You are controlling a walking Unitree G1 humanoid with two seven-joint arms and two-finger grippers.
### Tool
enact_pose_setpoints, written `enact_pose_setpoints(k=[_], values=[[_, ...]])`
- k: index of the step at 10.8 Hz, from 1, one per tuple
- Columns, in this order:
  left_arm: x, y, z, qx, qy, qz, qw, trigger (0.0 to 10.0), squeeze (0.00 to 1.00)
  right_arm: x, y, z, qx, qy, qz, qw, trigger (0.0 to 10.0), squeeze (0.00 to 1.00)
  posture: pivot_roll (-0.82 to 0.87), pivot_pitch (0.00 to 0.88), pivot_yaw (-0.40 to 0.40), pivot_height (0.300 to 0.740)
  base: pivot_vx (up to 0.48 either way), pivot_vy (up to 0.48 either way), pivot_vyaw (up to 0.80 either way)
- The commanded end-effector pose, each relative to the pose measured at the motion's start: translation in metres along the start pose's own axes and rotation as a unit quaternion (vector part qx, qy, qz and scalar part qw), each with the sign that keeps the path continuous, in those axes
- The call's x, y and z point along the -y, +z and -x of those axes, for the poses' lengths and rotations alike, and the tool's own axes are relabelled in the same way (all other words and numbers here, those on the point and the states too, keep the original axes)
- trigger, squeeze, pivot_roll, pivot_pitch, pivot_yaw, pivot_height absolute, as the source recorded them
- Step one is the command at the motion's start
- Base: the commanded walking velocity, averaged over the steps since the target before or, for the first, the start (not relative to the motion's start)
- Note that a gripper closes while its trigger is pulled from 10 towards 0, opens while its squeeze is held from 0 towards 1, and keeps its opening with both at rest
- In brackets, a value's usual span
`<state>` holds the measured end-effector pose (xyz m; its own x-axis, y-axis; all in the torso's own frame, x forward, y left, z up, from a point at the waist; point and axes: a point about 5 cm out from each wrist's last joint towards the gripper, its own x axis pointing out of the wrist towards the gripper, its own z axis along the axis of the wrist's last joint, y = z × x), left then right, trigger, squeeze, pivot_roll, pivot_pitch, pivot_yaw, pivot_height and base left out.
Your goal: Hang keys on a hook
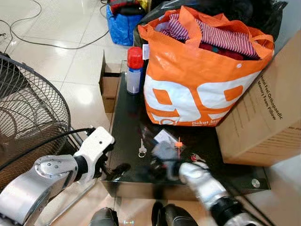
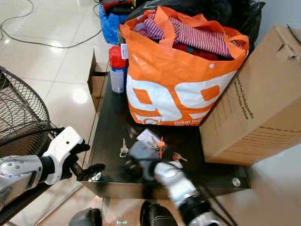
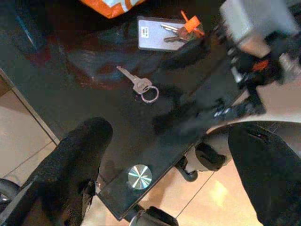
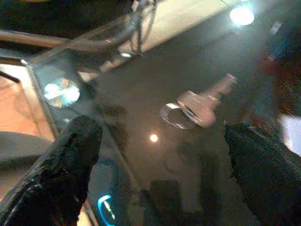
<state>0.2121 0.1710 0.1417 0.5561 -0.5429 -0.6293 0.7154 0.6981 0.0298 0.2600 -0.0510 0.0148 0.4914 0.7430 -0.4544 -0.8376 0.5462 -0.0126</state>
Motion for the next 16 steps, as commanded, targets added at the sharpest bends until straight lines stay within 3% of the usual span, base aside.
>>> enact_pose_setpoints(k=[1,5,8,10,12,16], values=[[0.003,0.001,0.002,0.002,-0.007,-0.007,1.0,10.0,0.0,-0.001,-0.005,0.0,-0.009,-0.001,0.002,1.0,10.0,0.0,0.04,0.198,-0.127,0.74,0.0,0.0,0.0],[-0.001,0.002,0.007,0.001,-0.005,-0.01,1.0,10.0,0.0,-0.021,0.003,-0.021,0.003,0.013,-0.046,0.999,10.0,0.0,0.05,0.218,-0.117,0.74,0.0,0.0,0.0],[0.0,0.001,0.01,-0.004,-0.008,-0.01,1.0,10.0,0.0,-0.022,0.013,-0.029,0.014,0.003,-0.063,0.998,10.0,0.0,0.06,0.228,-0.117,0.74,0.0,0.0,0.0],[0.001,0.0,0.01,-0.006,-0.01,-0.009,1.0,10.0,0.0,-0.024,0.013,-0.033,0.004,0.001,-0.049,0.999,10.0,0.0,0.06,0.229,-0.12,0.74,0.0,0.0,0.0],[0.001,0.0,0.01,-0.006,-0.01,-0.009,1.0,10.0,0.0,-0.025,-0.004,-0.029,-0.06,0.021,0.002,0.998,10.0,0.0,0.06,0.225,-0.12,0.74,0.0,0.0,0.0],[0.0,0.003,0.006,-0.003,-0.013,-0.012,1.0,10.0,0.0,0.003,-0.017,-0.01,-0.109,0.009,0.028,0.994,10.0,0.0,0.05,0.214,-0.117,0.74,0.0,0.0,0.0]])
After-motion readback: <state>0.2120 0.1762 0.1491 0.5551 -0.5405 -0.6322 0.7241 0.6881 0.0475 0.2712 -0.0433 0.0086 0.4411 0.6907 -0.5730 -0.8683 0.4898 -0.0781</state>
